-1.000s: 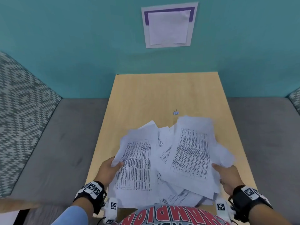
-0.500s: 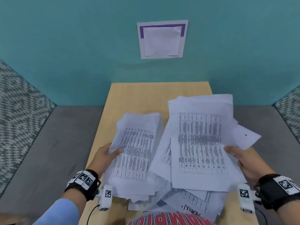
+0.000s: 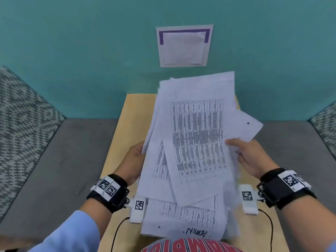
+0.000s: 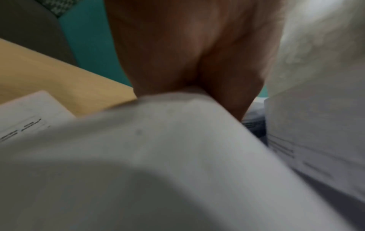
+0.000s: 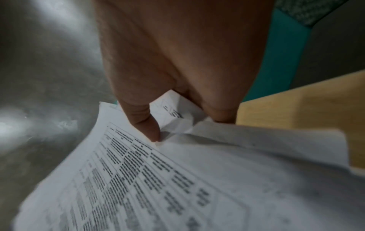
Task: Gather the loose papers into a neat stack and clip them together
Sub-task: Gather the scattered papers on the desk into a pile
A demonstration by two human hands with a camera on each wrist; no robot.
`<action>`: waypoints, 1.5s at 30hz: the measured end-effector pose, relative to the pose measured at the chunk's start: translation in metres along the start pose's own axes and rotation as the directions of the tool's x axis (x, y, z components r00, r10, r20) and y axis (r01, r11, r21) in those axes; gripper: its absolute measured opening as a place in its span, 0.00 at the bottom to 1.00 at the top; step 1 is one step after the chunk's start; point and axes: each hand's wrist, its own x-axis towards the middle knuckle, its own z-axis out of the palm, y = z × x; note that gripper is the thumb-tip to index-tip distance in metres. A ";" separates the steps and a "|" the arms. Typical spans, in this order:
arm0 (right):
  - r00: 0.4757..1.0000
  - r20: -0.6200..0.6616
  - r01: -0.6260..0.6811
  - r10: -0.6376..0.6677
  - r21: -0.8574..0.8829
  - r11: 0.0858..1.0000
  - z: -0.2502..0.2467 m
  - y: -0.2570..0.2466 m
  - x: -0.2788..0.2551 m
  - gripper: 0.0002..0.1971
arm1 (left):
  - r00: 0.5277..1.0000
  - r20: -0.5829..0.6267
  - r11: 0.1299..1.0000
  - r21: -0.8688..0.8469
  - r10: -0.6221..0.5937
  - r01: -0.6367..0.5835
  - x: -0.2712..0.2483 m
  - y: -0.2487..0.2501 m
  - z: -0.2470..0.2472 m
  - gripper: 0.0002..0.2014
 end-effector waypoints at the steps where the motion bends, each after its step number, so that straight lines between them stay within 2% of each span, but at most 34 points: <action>1: 1.000 0.019 -0.021 0.021 0.000 1.000 0.003 0.006 0.002 0.13 | 1.000 0.013 1.000 -0.003 -0.014 0.014 -0.001 0.001 0.002 0.13; 3: 0.997 0.020 -0.078 0.077 0.029 0.997 0.004 0.020 0.006 0.32 | 0.999 0.031 1.000 -0.014 -0.024 0.025 -0.005 0.000 0.004 0.13; 4: 0.996 0.032 -0.089 0.088 0.044 0.995 0.006 0.022 0.004 0.33 | 0.999 0.033 0.999 -0.024 -0.025 0.025 -0.005 0.000 0.006 0.13; 6: 0.992 0.098 -0.089 0.083 0.053 0.995 0.011 0.026 0.003 0.25 | 0.999 0.037 0.999 -0.039 -0.030 0.032 -0.006 0.002 0.006 0.13; 8: 0.989 0.138 -0.060 0.056 0.025 0.998 0.014 0.028 -0.002 0.22 | 0.995 0.086 0.995 -0.079 -0.058 0.065 -0.005 0.002 0.003 0.18; 11: 0.995 0.103 -0.014 0.017 -0.029 0.999 0.018 0.024 -0.008 0.16 | 0.970 0.231 0.972 -0.198 -0.082 0.129 -0.006 -0.002 0.001 0.33; 13: 0.997 0.072 0.035 -0.031 -0.058 0.998 0.022 0.018 -0.014 0.15 | 0.969 0.237 0.982 -0.159 -0.063 0.103 -0.008 -0.004 0.004 0.30; 14: 0.995 0.069 0.080 -0.075 -0.073 0.994 0.024 0.013 -0.019 0.15 | 0.979 0.199 0.994 -0.090 -0.038 0.057 -0.008 -0.003 0.007 0.27; 16: 0.981 0.056 0.191 -0.185 -0.108 0.976 0.029 0.002 -0.030 0.14 | 0.997 0.065 0.999 0.031 0.035 -0.037 -0.008 -0.001 0.014 0.28; 18: 0.948 0.037 0.318 -0.316 -0.112 0.941 0.033 -0.009 -0.046 0.15 | 0.993 -0.057 0.994 0.014 0.107 -0.106 -0.007 0.000 0.020 0.29; 20: 0.899 0.049 0.437 -0.435 -0.165 0.884 0.036 -0.013 -0.062 0.17 | 0.989 -0.107 0.994 -0.015 0.105 -0.107 -0.006 -0.007 0.024 0.33; 21: 0.896 0.062 0.441 -0.439 -0.236 0.866 0.037 -0.008 -0.065 0.15 | 0.989 -0.126 0.997 0.002 0.083 -0.083 -0.005 -0.012 0.026 0.35; 23: 0.926 0.059 0.368 -0.373 -0.368 0.854 0.039 0.013 -0.064 0.07 | 0.984 -0.178 0.994 0.106 -0.020 0.039 -0.004 -0.027 0.030 0.33; 24: 0.940 0.035 0.325 -0.340 -0.400 0.857 0.039 0.025 -0.061 0.09 | 0.983 -0.170 0.987 0.132 -0.066 0.089 -0.003 -0.036 0.031 0.31; 26: 0.947 0.035 0.307 -0.319 -0.383 0.871 0.032 0.053 -0.050 0.05 | 0.990 -0.127 0.985 0.156 -0.055 0.075 -0.003 -0.048 0.035 0.18; 27: 0.949 0.043 0.305 -0.313 -0.391 0.868 0.032 0.060 -0.047 0.08 | 0.995 -0.102 0.988 0.150 -0.023 0.038 -0.004 -0.049 0.038 0.12; 31: 0.955 0.036 0.281 -0.293 -0.416 0.865 0.034 0.064 -0.041 0.15 | 0.989 -0.108 0.987 0.139 0.098 -0.082 -0.002 -0.041 0.038 0.17; 32: 0.946 0.027 0.304 -0.322 -0.408 0.861 0.032 0.063 -0.040 0.11 | 0.984 -0.117 0.983 0.141 0.135 -0.118 -0.003 -0.034 0.037 0.18; 33: 0.936 0.016 0.333 -0.352 -0.372 0.866 0.032 0.059 -0.040 0.03 | 0.977 -0.128 0.981 0.110 0.172 -0.159 -0.003 -0.028 0.037 0.18; 35: 0.902 -0.020 0.405 -0.432 -0.308 0.861 0.028 0.053 -0.041 0.08 | 0.967 -0.124 0.975 0.043 0.221 -0.217 -0.004 -0.018 0.033 0.21; 38: 0.893 0.038 0.441 -0.449 -0.279 0.853 0.025 0.054 -0.042 0.14 | 0.974 -0.096 0.978 0.051 0.206 -0.202 -0.001 -0.019 0.028 0.19; 42: 0.932 0.062 0.355 -0.358 -0.358 0.863 0.027 0.070 -0.036 0.10 | 0.988 -0.051 0.979 0.146 0.148 -0.139 0.000 -0.030 0.031 0.06; 45: 0.933 0.032 0.346 -0.358 -0.341 0.874 0.033 0.061 -0.034 0.09 | 0.982 -0.110 0.986 0.076 0.154 -0.146 0.002 -0.022 0.032 0.07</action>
